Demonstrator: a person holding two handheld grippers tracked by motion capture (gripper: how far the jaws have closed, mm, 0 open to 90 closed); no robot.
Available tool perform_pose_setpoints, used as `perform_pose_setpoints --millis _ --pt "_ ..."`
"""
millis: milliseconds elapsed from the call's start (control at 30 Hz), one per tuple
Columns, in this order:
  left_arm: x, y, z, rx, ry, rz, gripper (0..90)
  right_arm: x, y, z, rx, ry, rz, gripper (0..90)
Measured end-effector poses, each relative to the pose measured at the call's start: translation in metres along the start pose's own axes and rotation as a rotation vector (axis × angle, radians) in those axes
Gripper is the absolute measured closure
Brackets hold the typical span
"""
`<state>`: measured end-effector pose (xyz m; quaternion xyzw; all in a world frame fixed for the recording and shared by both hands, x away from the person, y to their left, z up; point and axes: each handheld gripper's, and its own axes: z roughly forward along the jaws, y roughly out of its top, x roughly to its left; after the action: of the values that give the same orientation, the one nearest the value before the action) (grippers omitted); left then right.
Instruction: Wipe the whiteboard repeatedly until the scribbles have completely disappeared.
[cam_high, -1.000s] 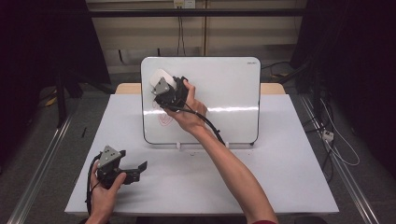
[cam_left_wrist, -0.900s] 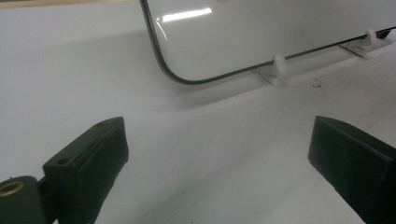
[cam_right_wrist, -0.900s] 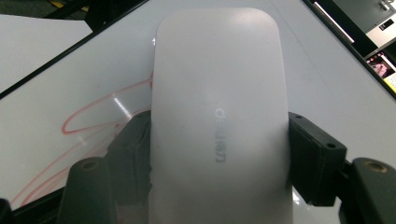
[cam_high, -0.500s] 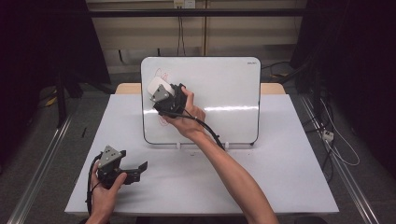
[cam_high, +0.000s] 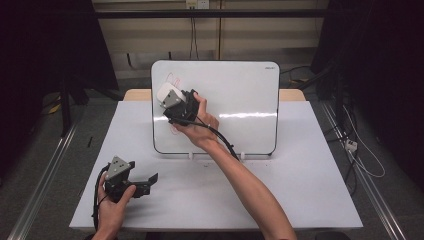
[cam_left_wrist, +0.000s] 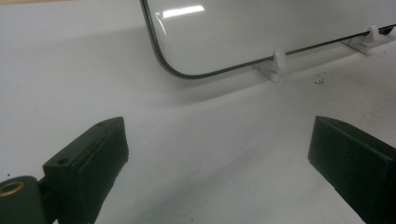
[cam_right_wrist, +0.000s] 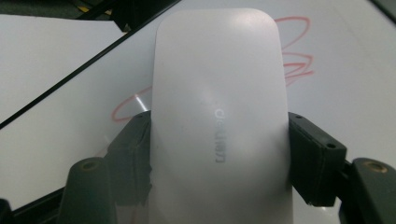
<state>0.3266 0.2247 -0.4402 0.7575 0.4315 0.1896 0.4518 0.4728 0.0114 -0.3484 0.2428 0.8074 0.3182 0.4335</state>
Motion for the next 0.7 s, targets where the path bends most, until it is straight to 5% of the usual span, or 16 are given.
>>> perform_pose_setpoints --millis 433,567,700 --pt "0.001 0.000 -0.002 -0.003 -0.003 -0.005 4.8 -0.048 0.019 0.005 0.022 -0.062 0.032 31.4" --pt "0.001 0.000 -0.002 -0.008 -0.004 -0.007 4.8 -0.056 0.022 0.005 0.014 -0.079 0.083 31.4" --pt "0.001 0.000 -0.002 -0.006 -0.003 -0.007 4.8 -0.051 0.023 0.005 0.015 -0.099 0.075 31.4"
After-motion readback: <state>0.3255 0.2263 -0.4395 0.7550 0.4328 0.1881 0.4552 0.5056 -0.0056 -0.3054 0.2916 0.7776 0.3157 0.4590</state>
